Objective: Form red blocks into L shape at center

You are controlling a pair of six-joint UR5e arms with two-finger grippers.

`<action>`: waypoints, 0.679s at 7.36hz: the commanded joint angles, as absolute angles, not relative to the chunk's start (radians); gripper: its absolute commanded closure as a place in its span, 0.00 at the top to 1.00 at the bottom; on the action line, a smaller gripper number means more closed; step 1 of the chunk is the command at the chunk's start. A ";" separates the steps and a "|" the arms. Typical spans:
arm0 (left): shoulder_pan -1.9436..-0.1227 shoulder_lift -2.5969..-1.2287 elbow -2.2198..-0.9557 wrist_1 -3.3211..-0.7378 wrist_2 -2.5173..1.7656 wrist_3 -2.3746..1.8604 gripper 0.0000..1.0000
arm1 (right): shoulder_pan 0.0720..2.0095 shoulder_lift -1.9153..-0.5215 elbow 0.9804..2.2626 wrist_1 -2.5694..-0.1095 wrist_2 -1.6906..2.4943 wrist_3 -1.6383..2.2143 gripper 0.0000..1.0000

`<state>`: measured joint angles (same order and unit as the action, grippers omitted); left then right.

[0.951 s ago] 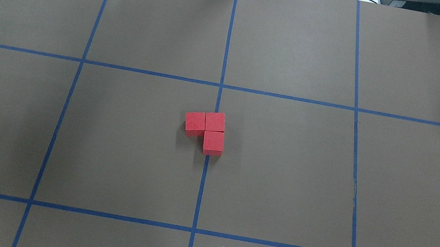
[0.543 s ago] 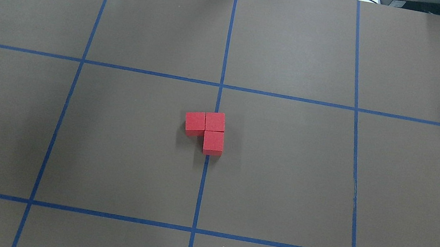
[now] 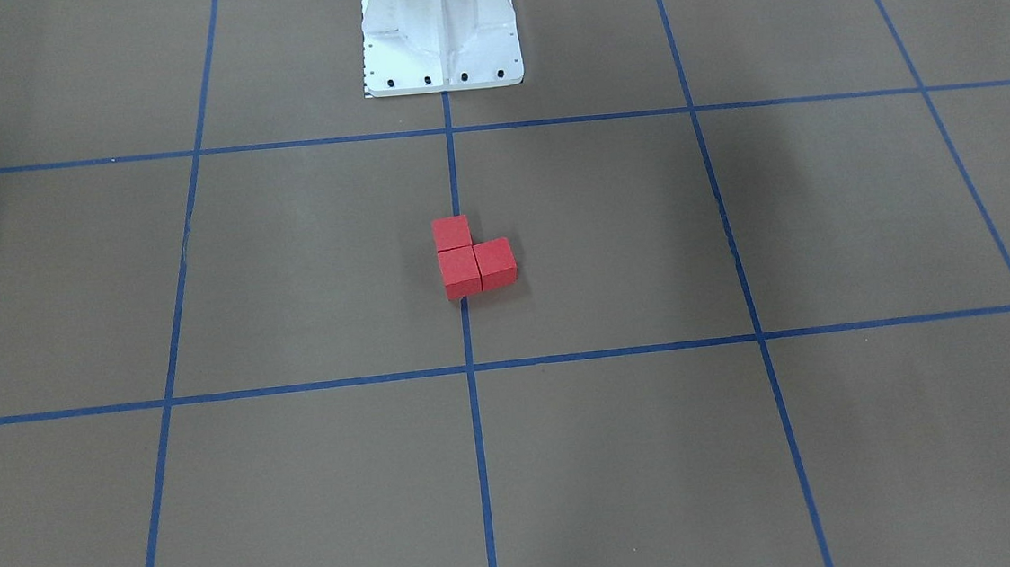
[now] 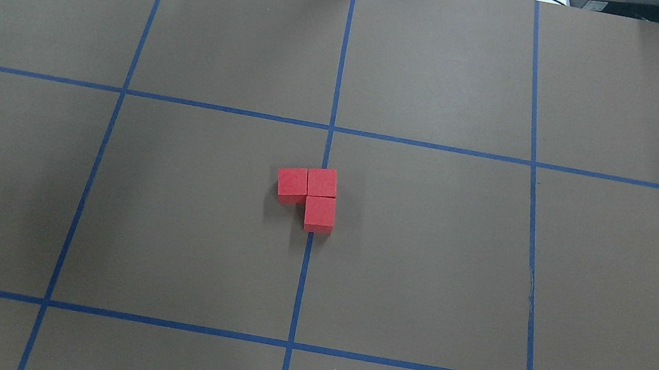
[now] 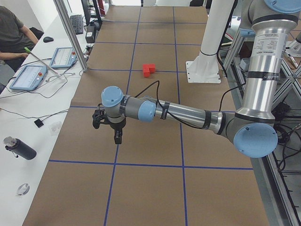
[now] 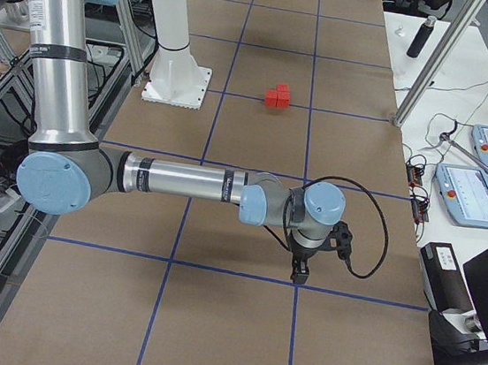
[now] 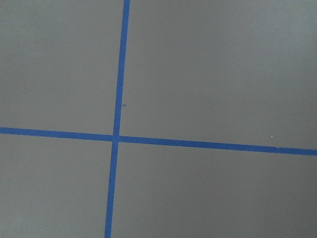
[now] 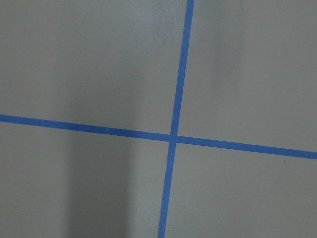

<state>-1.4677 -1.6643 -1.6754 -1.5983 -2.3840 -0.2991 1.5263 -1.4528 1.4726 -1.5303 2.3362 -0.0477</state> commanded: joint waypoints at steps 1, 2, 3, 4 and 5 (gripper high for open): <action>-1.465 -1.666 -1.703 -1.601 -2.378 -0.296 1.00 | 1.526 -1.453 1.470 -1.523 2.336 -0.048 1.00; -1.463 -1.672 -1.709 -1.601 -2.370 -0.298 1.00 | 1.526 -1.453 1.470 -1.523 2.336 -0.048 1.00; -1.463 -1.671 -1.709 -1.601 -2.373 -0.299 1.00 | 1.526 -1.453 1.470 -1.523 2.336 -0.048 1.00; -1.463 -1.671 -1.709 -1.601 -2.375 -0.299 1.00 | 1.526 -1.453 1.471 -1.523 2.336 -0.048 1.00; -1.463 -1.672 -1.709 -1.601 -2.376 -0.299 1.00 | 1.526 -1.453 1.471 -1.523 2.336 -0.049 1.00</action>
